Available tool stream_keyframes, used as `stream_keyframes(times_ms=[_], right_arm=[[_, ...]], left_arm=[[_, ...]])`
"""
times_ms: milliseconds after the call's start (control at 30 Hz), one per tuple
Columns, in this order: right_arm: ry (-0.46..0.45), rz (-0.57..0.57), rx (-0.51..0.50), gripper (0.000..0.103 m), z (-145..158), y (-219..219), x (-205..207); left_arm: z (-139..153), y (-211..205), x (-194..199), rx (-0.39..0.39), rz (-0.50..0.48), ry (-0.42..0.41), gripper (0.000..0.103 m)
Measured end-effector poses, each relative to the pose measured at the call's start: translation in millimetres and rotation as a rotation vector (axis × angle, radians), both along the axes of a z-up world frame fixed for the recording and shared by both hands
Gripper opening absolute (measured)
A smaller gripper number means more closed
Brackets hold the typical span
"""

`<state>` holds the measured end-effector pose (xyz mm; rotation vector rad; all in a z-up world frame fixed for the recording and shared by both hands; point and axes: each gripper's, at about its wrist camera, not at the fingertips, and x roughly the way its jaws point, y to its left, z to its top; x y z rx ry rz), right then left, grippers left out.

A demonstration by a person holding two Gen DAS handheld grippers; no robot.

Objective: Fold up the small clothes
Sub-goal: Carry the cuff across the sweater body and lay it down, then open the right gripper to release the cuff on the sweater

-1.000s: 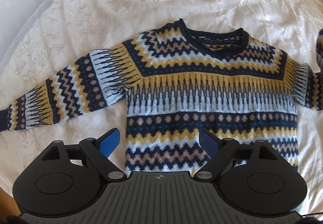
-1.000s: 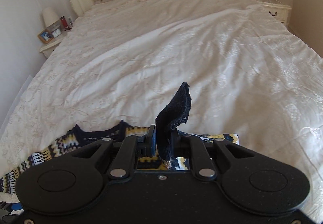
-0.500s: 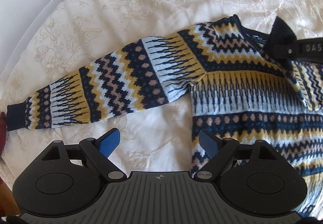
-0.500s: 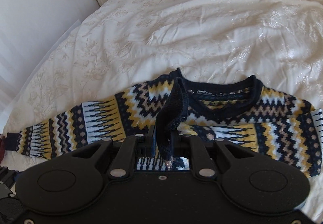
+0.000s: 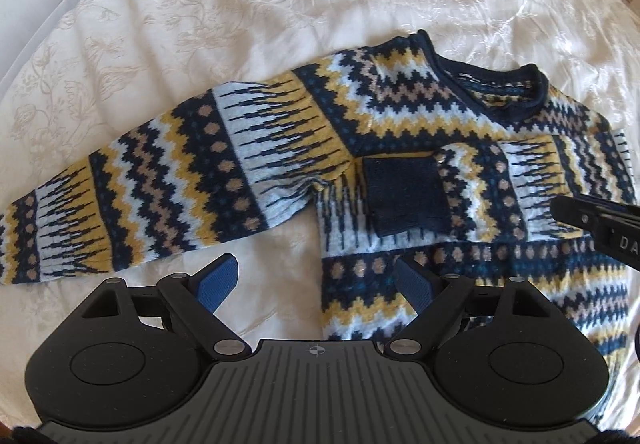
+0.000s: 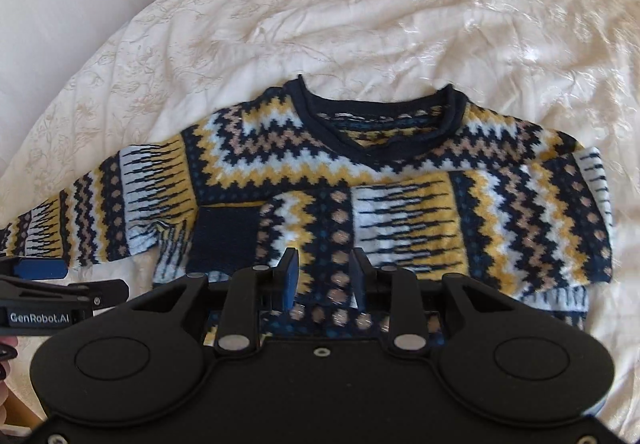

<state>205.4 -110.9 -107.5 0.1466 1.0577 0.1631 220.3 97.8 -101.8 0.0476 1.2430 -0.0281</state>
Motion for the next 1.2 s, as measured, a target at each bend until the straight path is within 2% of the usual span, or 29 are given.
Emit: stream_keyframes(times_ms=[167,400,533,600,633,700,733,767,900,967,1033,1100,1200], right_arm=[[0.026,-0.078,-0.024,0.039,-7,-40,-15],[0.053,-0.124,-0.039,0.04,-16,-69,-26],[0.063,-0.142,-0.039,0.047,-22,-79,-30],[0.069,-0.144,-0.04,0.047,-25,-82,-30],[0.074,-0.145,-0.039,0.047,-26,-84,-30],[0.086,-0.15,-0.032,0.047,-30,-87,-29],[0.091,-0.152,-0.03,0.047,-32,-88,-28],[0.095,-0.153,-0.03,0.047,-33,-89,-28],[0.095,-0.165,-0.033,0.047,-35,-96,-25],[0.089,-0.177,-0.036,0.047,-34,-103,-22],[0.085,-0.198,-0.036,0.047,-34,-111,-16],[0.081,-0.224,-0.035,0.047,-35,-120,-8],[0.08,-0.254,-0.046,0.047,-39,-133,8]], left_arm=[[-22,-19,16,-0.041,-0.016,0.014,0.085],[-50,-28,40,-0.084,0.046,0.058,0.085],[-58,-31,50,-0.079,0.063,0.067,0.084],[-63,-32,52,-0.095,0.056,0.073,0.064],[-65,-33,53,-0.099,0.058,0.085,0.047],[-66,-35,55,-0.103,0.073,0.099,0.03],[-64,-37,54,-0.087,0.074,0.088,0.013],[-60,-41,53,-0.045,0.062,0.072,0.007],[-31,-48,45,0.014,0.024,-0.034,0.005],[-15,-43,42,0.007,0.04,-0.076,0.002],[-6,-37,45,0.033,0.076,-0.105,0.0],[-8,-30,51,0.046,0.08,-0.104,0.0],[-23,-24,60,0.065,0.084,-0.053,0.001]])
